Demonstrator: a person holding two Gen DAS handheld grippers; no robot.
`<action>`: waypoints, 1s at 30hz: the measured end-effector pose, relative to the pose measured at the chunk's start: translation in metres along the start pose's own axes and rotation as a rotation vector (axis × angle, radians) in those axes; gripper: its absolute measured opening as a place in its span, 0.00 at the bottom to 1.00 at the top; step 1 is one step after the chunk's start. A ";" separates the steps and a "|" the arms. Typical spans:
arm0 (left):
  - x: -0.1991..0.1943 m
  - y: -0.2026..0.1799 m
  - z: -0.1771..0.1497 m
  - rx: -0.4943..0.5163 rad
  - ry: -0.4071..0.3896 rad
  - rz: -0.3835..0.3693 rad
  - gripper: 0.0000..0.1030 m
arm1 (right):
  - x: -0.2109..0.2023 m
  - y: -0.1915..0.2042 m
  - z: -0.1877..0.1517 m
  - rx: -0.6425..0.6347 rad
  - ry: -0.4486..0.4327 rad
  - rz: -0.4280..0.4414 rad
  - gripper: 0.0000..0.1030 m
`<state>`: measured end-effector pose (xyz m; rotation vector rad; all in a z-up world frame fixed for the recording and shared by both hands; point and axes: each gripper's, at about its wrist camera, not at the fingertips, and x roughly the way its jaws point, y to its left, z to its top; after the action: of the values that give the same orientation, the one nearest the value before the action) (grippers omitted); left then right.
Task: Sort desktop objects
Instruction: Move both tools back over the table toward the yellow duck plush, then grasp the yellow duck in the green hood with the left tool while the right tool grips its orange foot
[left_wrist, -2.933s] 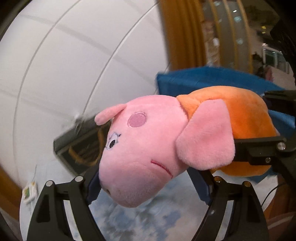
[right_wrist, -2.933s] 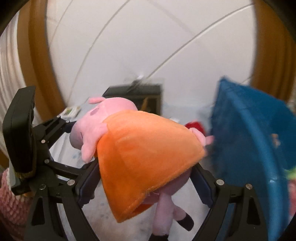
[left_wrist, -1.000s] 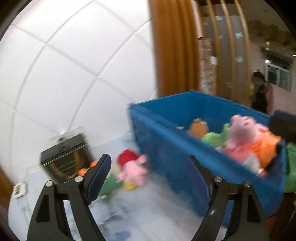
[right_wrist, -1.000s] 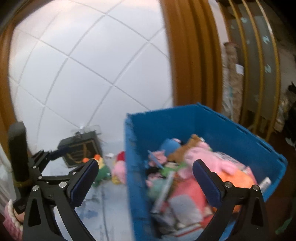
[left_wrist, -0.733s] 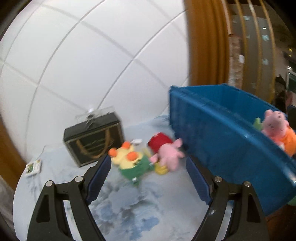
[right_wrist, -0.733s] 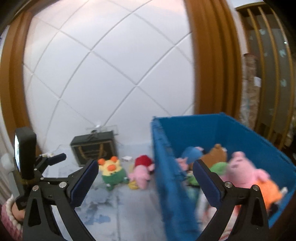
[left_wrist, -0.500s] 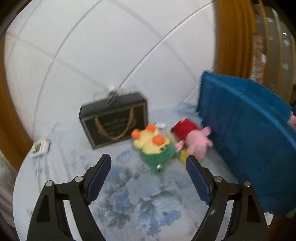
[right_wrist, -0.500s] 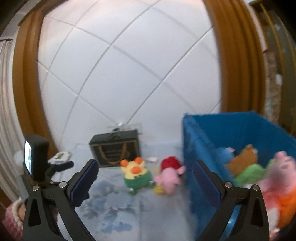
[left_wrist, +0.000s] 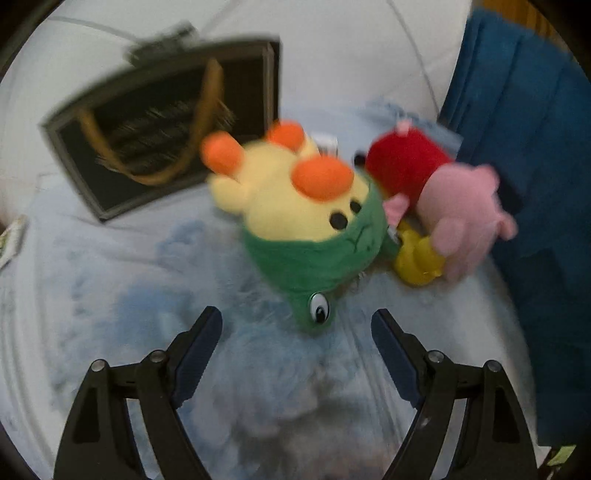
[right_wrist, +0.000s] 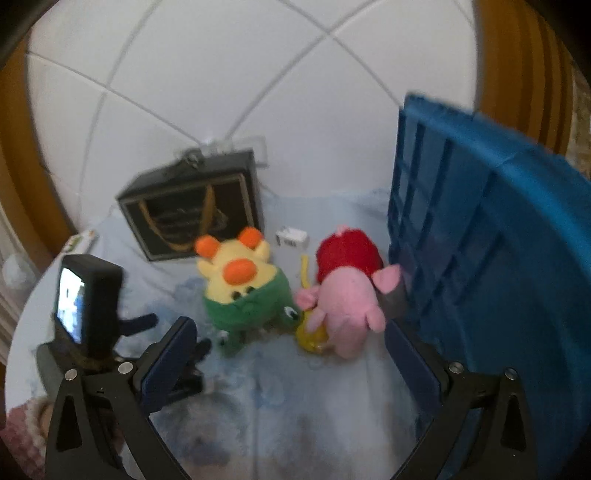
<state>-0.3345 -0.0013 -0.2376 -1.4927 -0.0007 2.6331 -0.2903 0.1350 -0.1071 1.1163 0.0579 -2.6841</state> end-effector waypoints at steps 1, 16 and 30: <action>0.014 -0.001 0.002 0.005 0.014 -0.004 0.81 | 0.011 -0.003 0.000 0.002 0.014 -0.002 1.00; 0.038 0.145 0.020 -0.083 0.037 0.347 0.81 | 0.139 0.011 0.007 -0.065 0.175 -0.038 1.00; -0.010 0.068 0.010 -0.247 -0.034 0.073 0.83 | 0.130 0.049 0.028 -0.122 0.121 0.033 0.79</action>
<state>-0.3447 -0.0693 -0.2273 -1.5448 -0.2896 2.8011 -0.3870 0.0582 -0.1765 1.2286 0.2187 -2.5436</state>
